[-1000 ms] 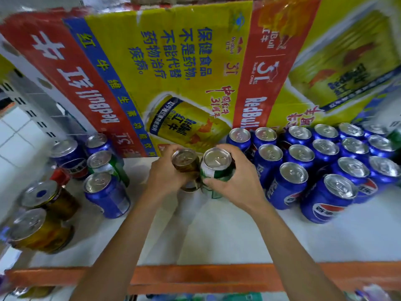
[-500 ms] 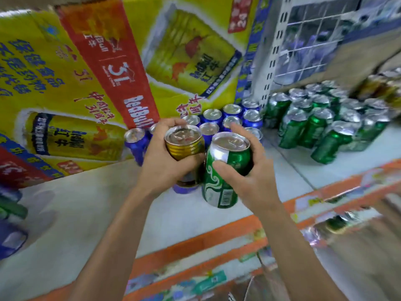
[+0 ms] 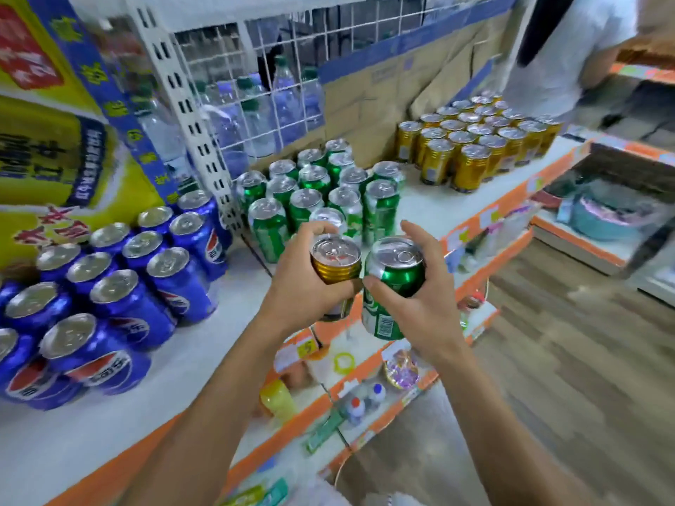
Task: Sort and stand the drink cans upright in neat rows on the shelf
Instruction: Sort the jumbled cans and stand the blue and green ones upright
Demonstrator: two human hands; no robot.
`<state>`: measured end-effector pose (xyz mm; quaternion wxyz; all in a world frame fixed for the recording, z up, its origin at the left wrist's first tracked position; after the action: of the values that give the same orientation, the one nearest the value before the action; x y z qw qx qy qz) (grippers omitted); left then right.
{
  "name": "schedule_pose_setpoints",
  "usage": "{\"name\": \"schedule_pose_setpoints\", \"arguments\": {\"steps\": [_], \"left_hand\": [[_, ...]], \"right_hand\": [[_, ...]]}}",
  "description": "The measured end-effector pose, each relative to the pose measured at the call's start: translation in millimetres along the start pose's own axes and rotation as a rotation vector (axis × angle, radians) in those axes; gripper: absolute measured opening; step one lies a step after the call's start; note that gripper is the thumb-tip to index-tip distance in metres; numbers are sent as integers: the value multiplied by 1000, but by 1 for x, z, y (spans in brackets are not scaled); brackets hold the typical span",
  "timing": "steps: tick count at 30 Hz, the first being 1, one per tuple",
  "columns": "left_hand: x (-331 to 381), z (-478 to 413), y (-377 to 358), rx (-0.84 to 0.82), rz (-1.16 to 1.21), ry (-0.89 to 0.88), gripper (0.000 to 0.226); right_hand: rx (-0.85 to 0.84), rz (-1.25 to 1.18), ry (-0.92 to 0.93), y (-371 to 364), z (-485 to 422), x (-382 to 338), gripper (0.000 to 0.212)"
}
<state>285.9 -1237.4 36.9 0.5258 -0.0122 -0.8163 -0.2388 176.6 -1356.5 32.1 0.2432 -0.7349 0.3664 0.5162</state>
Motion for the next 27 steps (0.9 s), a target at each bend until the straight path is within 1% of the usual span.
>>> {"name": "schedule_pose_setpoints", "arguments": {"steps": [2, 4, 8, 10, 14, 16, 17, 18, 20, 22, 23, 24, 26, 27], "left_hand": [[5, -13, -25, 29, -26, -10, 60], [13, -30, -37, 120, -34, -28, 63], [26, -71, -44, 295, -26, -54, 65], [32, -90, -46, 361, -53, -75, 65], [30, -128, -53, 449, -119, -101, 64], [25, -148, -57, 463, -133, -76, 65], [23, -157, -60, 466, -138, -66, 65], [22, -166, -65, 465, -138, -62, 65], [25, -181, -78, 439, -139, -63, 66], [30, -193, -92, 391, -145, -87, 66], [32, -197, -99, 367, -149, -94, 66], [33, -201, -105, 348, -146, -94, 66], [36, -206, -114, 331, -154, -89, 67], [38, -207, -119, 326, -169, -88, 69]], "right_hand": [[50, 36, -3, 19, -16, 16, 75], [81, 61, -9, 27, -32, 31, 76], [110, 103, 91, 19, -65, 46, 73], [60, 87, 143, 3, -81, 53, 71], [-159, 119, 266, -32, -107, 78, 69], [-267, 150, 319, -43, -115, 89, 68], [-312, 175, 375, -47, -117, 91, 67], [-349, 193, 456, -51, -118, 89, 63], [-397, 185, 682, -55, -119, 77, 48], [-389, 160, 885, -56, -122, 65, 35], [-366, 146, 922, -53, -128, 61, 36], [-339, 127, 918, -48, -136, 59, 41], [-298, 90, 877, -35, -152, 59, 51], [-291, 80, 864, -29, -159, 60, 53]]}}
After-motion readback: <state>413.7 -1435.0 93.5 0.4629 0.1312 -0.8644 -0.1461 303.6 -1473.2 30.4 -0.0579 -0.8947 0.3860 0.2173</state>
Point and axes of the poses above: each hand's wrist, its own z-axis away from the middle knuckle, its own y-axis out of the back of the hand, x = y × z, the point moved 8 cm from there along -z, towards the middle knuckle, and after that the axes turned 14 degrees about x, right-handed, at the moved point
